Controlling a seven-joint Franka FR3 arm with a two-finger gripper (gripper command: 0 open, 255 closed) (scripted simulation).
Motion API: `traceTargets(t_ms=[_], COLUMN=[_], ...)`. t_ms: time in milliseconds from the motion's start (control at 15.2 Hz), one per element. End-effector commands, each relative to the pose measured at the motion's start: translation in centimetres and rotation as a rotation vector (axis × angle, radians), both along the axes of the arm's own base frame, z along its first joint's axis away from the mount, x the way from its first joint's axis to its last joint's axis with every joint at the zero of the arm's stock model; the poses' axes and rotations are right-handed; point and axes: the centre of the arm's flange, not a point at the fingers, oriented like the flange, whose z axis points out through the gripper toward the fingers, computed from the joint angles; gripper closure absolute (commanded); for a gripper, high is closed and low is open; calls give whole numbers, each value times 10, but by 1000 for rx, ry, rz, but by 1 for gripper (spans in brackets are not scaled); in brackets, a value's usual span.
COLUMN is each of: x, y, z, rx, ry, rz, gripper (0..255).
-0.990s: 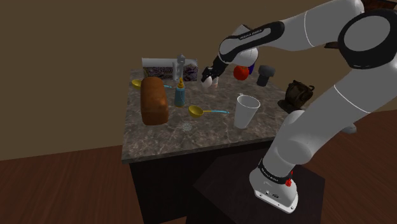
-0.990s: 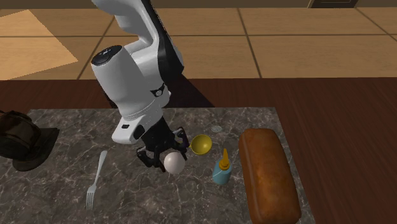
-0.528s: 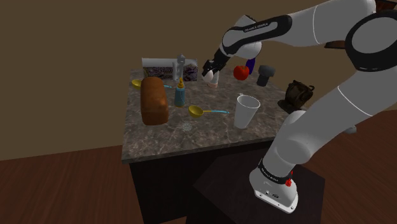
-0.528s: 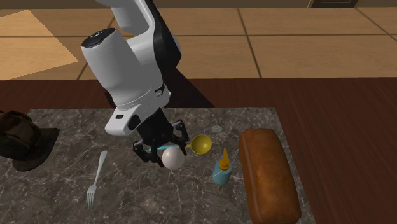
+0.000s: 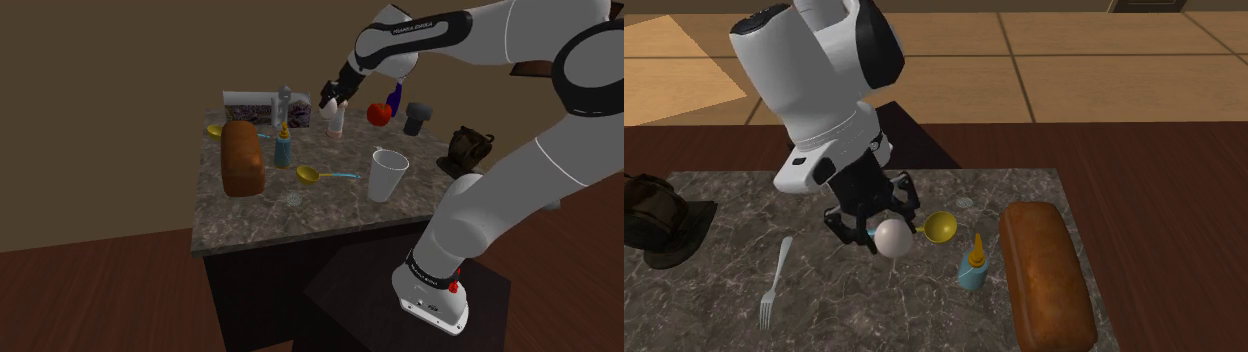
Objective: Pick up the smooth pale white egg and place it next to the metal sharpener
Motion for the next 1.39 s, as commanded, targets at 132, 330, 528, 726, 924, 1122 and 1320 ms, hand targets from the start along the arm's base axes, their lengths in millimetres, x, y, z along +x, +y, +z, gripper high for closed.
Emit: traceTargets(t_ms=[132, 330, 528, 726, 924, 1122, 1320], x=[0, 0, 0, 0, -35, -71, -107], y=[-1, -1, -1, -1, -18, -35, -52], z=[21, 36, 52, 68, 68, 68, 68], rx=[0, 0, 0, 0, 0, 0, 0], ry=[0, 0, 0, 0, 0, 0, 0], rz=[0, 0, 0, 0, 0, 0, 0], gripper=[255, 255, 255, 255, 255, 255, 255])
